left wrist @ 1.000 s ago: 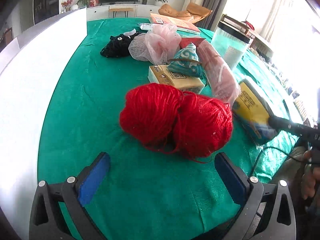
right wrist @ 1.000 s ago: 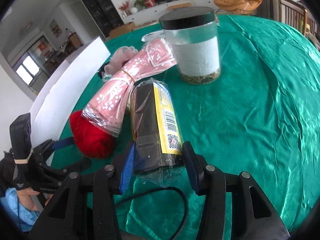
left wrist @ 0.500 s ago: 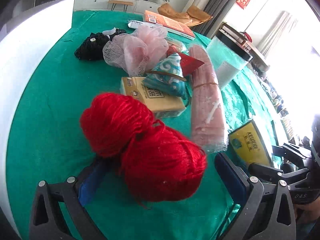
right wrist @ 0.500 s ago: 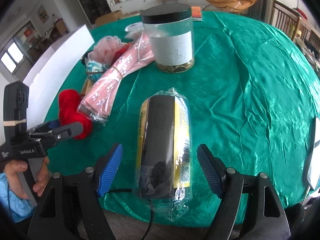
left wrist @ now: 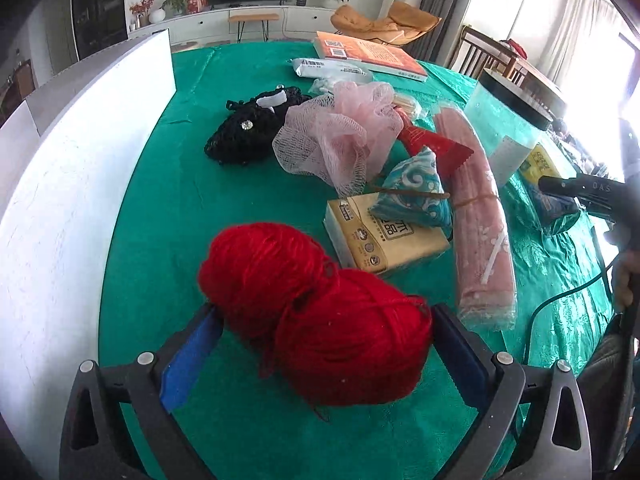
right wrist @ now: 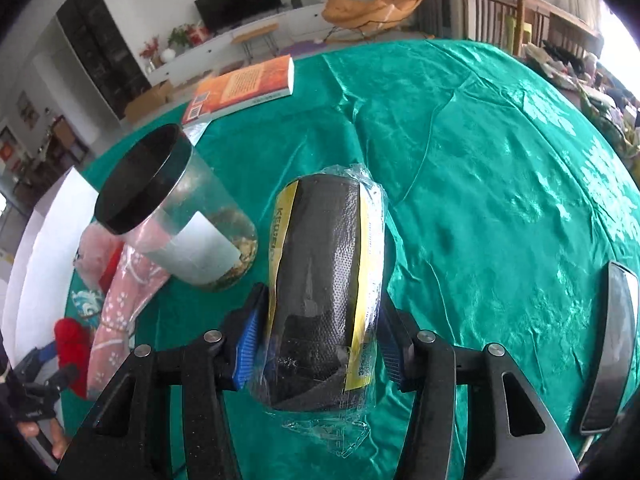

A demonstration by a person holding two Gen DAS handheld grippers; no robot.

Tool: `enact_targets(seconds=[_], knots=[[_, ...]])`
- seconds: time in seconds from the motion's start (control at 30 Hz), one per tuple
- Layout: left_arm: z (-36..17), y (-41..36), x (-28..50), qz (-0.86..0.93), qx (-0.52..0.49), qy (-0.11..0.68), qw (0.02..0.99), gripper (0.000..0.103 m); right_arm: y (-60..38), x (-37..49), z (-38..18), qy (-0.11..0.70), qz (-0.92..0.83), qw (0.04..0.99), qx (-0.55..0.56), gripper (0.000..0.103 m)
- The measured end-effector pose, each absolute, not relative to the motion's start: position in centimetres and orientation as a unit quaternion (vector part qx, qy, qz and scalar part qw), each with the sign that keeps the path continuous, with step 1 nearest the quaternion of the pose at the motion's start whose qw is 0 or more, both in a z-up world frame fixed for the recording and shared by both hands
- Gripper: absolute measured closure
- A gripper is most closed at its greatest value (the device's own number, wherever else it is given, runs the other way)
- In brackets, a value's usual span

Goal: Organize soft objects
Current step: 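Close the left tool on the red yarn while the right tool grips the black-yellow roll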

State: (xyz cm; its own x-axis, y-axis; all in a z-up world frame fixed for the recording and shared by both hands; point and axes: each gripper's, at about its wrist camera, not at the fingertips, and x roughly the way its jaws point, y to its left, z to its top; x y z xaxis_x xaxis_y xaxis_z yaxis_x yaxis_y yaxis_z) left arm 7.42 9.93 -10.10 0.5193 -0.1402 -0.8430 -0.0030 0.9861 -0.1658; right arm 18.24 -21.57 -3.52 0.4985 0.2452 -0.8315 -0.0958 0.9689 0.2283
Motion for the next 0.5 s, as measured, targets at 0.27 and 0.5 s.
enact_targets(seconds=[0.27, 0.5], knots=[[-10.4, 12.4, 7.5, -0.047, -0.167, 0.468, 0.867, 0.026, -20.2, 22.1, -4.7, 0.53, 0.096, 0.841, 0.047, 0.05], [-6.1, 15.2, 6.4, -0.055, -0.196, 0.41, 0.889, 0.034, -21.2, 19.7, 1.7, 0.458, 0.081, 0.884, 0.055, 0.05]])
